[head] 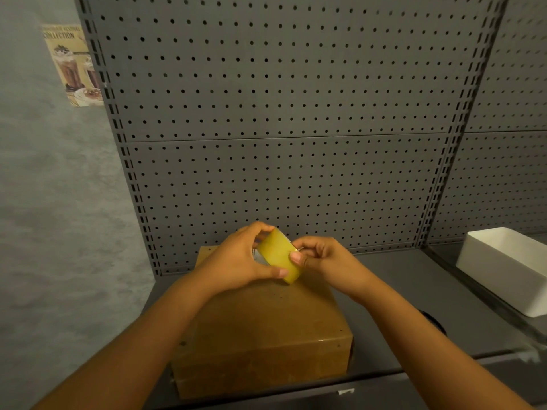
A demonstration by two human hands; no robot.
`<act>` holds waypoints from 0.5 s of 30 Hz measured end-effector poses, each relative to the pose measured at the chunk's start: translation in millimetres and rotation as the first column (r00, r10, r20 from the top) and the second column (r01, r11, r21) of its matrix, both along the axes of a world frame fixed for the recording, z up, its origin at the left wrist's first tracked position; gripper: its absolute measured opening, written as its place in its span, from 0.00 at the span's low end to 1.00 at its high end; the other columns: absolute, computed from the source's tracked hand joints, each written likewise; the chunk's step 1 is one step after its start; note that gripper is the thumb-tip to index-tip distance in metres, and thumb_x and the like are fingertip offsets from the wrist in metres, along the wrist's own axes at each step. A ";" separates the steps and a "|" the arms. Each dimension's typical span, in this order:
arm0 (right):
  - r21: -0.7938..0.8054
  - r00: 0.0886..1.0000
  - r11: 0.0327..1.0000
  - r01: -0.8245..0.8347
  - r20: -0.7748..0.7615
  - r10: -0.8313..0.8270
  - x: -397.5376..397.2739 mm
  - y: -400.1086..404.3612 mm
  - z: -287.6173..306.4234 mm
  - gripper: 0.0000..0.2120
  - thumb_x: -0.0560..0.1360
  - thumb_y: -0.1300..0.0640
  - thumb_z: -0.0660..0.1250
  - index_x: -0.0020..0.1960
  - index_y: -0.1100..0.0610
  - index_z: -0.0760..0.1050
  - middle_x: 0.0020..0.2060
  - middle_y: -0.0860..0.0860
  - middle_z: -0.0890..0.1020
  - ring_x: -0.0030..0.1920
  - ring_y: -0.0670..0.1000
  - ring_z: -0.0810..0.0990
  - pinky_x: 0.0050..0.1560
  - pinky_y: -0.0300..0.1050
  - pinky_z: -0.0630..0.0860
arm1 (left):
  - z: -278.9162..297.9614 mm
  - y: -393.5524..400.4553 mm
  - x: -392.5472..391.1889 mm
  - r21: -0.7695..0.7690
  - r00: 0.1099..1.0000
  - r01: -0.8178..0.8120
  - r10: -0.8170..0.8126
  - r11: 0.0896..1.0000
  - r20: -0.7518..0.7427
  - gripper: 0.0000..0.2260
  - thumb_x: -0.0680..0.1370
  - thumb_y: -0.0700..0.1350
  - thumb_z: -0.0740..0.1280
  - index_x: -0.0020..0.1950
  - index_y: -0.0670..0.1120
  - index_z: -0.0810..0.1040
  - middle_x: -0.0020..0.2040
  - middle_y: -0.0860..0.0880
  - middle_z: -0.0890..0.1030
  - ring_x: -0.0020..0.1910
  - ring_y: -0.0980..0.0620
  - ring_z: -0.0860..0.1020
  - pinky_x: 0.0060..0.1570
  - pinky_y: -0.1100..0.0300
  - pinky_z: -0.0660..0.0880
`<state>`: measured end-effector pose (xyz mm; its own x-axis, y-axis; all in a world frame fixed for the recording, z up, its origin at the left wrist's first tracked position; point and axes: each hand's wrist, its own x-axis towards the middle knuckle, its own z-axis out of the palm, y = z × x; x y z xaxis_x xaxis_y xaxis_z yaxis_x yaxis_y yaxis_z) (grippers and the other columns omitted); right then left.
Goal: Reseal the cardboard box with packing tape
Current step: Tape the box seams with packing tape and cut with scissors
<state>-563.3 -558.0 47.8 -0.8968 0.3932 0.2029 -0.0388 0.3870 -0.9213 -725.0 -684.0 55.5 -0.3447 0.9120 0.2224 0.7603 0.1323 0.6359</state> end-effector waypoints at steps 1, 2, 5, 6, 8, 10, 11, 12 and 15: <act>-0.008 1.000 1.000 -0.012 0.001 0.012 0.7 0.9 -0.2 0.11 0.79 0.59 0.63 0.56 0.64 0.77 0.45 0.60 0.84 0.45 0.53 0.83 0.49 0.41 0.79 | 1.5 -0.5 -1.6 0.000 0.999 0.017 -0.017 1.000 0.030 0.36 0.64 0.58 0.77 0.68 0.56 0.67 0.64 0.57 0.72 0.62 0.59 0.72 0.60 0.58 0.72; -0.013 1.000 1.000 -0.021 0.004 0.021 1.5 1.9 -0.5 0.11 0.79 0.59 0.62 0.57 0.64 0.77 0.45 0.60 0.84 0.46 0.53 0.83 0.50 0.41 0.79 | 2.9 -1.1 -2.6 0.003 0.998 0.032 -0.033 0.999 0.054 0.34 0.64 0.57 0.77 0.67 0.56 0.68 0.64 0.58 0.73 0.62 0.59 0.72 0.60 0.60 0.72; -0.006 0.999 0.999 -0.040 0.022 0.040 5.3 6.1 -0.9 0.11 0.80 0.58 0.62 0.57 0.63 0.77 0.48 0.59 0.84 0.50 0.56 0.83 0.54 0.43 0.78 | 5.6 -2.6 -5.1 0.012 0.991 0.057 -0.058 0.998 0.117 0.30 0.66 0.55 0.77 0.64 0.59 0.69 0.62 0.58 0.74 0.60 0.61 0.73 0.58 0.63 0.72; -0.001 0.998 0.999 -0.046 0.032 0.046 6.7 7.5 -0.8 0.12 0.80 0.58 0.62 0.57 0.63 0.77 0.49 0.59 0.84 0.51 0.57 0.82 0.56 0.45 0.78 | 5.7 -2.7 -5.1 0.013 0.990 0.054 -0.055 0.998 0.127 0.30 0.66 0.55 0.77 0.64 0.60 0.69 0.62 0.58 0.74 0.59 0.61 0.73 0.57 0.62 0.72; -0.012 0.998 0.999 -0.046 0.041 0.047 8.2 9.9 -1.0 0.11 0.80 0.57 0.62 0.57 0.62 0.77 0.49 0.59 0.83 0.52 0.58 0.82 0.58 0.49 0.76 | 4.3 -2.3 -2.6 0.020 0.994 0.028 -0.030 0.999 0.105 0.30 0.65 0.56 0.77 0.64 0.60 0.69 0.61 0.59 0.73 0.58 0.62 0.73 0.55 0.63 0.73; -0.007 0.999 1.000 -0.006 0.033 0.006 7.5 10.1 -0.9 0.09 0.79 0.58 0.63 0.55 0.60 0.78 0.48 0.62 0.82 0.49 0.58 0.81 0.57 0.51 0.75 | 2.3 -2.0 3.0 0.040 0.999 -0.007 0.005 0.999 0.051 0.32 0.65 0.58 0.77 0.65 0.60 0.67 0.59 0.59 0.71 0.56 0.63 0.73 0.51 0.66 0.72; 0.011 1.000 1.000 0.018 0.024 -0.018 6.4 9.4 -1.0 0.08 0.79 0.58 0.63 0.54 0.60 0.78 0.47 0.64 0.81 0.46 0.56 0.79 0.55 0.51 0.75 | 1.9 -1.7 6.3 0.051 1.000 -0.018 0.017 0.999 0.020 0.33 0.65 0.58 0.77 0.67 0.60 0.66 0.58 0.59 0.70 0.55 0.63 0.72 0.49 0.68 0.71; 0.027 0.999 0.999 0.034 0.013 -0.034 5.2 8.1 -1.1 0.08 0.79 0.58 0.64 0.52 0.61 0.78 0.45 0.65 0.80 0.44 0.55 0.78 0.52 0.49 0.74 | 1.3 -1.5 9.1 0.060 1.000 -0.020 0.021 0.998 -0.009 0.35 0.65 0.60 0.76 0.68 0.61 0.65 0.57 0.59 0.69 0.54 0.64 0.71 0.49 0.68 0.70; 0.039 0.999 0.998 0.052 -0.006 -0.052 2.9 4.7 -1.5 0.09 0.78 0.58 0.65 0.49 0.64 0.77 0.39 0.61 0.77 0.40 0.53 0.74 0.46 0.45 0.71 | 1.1 -2.3 13.4 0.061 0.999 0.003 0.000 0.998 -0.047 0.38 0.63 0.63 0.75 0.69 0.63 0.64 0.56 0.62 0.67 0.54 0.66 0.69 0.52 0.67 0.70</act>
<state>-560.4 -553.3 46.4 -0.8741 0.4312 0.2234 -0.0220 0.4244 -0.9052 -711.6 -686.2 56.6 -0.3315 0.8966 0.2936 0.7897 0.0934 0.6064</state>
